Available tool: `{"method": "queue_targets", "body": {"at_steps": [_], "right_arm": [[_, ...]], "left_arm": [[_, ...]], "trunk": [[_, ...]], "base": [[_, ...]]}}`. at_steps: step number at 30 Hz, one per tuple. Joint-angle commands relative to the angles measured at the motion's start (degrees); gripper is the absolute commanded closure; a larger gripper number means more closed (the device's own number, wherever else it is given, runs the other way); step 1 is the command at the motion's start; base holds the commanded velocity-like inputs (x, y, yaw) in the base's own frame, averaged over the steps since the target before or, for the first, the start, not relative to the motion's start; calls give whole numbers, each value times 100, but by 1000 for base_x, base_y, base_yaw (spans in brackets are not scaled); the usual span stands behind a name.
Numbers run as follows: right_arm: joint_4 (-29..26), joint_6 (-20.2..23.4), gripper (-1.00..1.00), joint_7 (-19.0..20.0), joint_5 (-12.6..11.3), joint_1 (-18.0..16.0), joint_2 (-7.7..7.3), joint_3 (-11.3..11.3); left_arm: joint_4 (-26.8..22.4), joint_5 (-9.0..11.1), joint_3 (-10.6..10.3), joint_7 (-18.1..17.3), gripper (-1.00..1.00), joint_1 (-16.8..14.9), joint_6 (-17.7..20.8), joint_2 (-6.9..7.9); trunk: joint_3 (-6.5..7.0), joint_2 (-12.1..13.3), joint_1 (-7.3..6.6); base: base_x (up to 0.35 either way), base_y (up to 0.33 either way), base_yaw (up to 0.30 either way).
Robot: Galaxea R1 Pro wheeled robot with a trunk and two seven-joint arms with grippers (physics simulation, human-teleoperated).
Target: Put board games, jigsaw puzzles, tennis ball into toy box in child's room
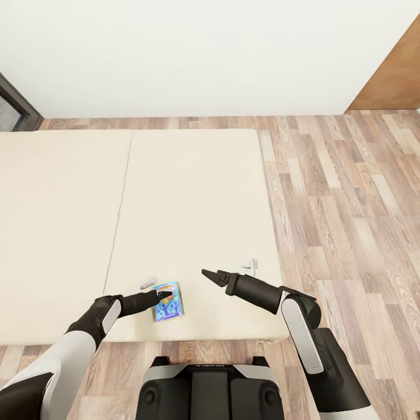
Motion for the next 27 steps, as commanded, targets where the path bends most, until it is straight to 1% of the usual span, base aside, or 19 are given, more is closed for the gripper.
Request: {"method": "queue_targets", "body": {"at_steps": [1, 10, 27], "right_arm": [[-4, 33, -100, 7, -9, -2, 1, -9], [-7, 31, -100, 7, -9, -2, -1, -5], [-10, 26, -100, 7, -11, -2, 3, -7]], "left_arm": [[-1, 42, 20, -5, -100, -2, 56, 0], [-1, 43, 13, 10, -100, -2, 56, -9], [-1, 43, 15, 13, -100, -2, 57, -8]], "trunk": [[-4, -6, 2], [-4, -6, 2], [-4, -6, 2]], "base": [[11, 0, 0], [28, -2, 0], [-13, -55, 0]]}}
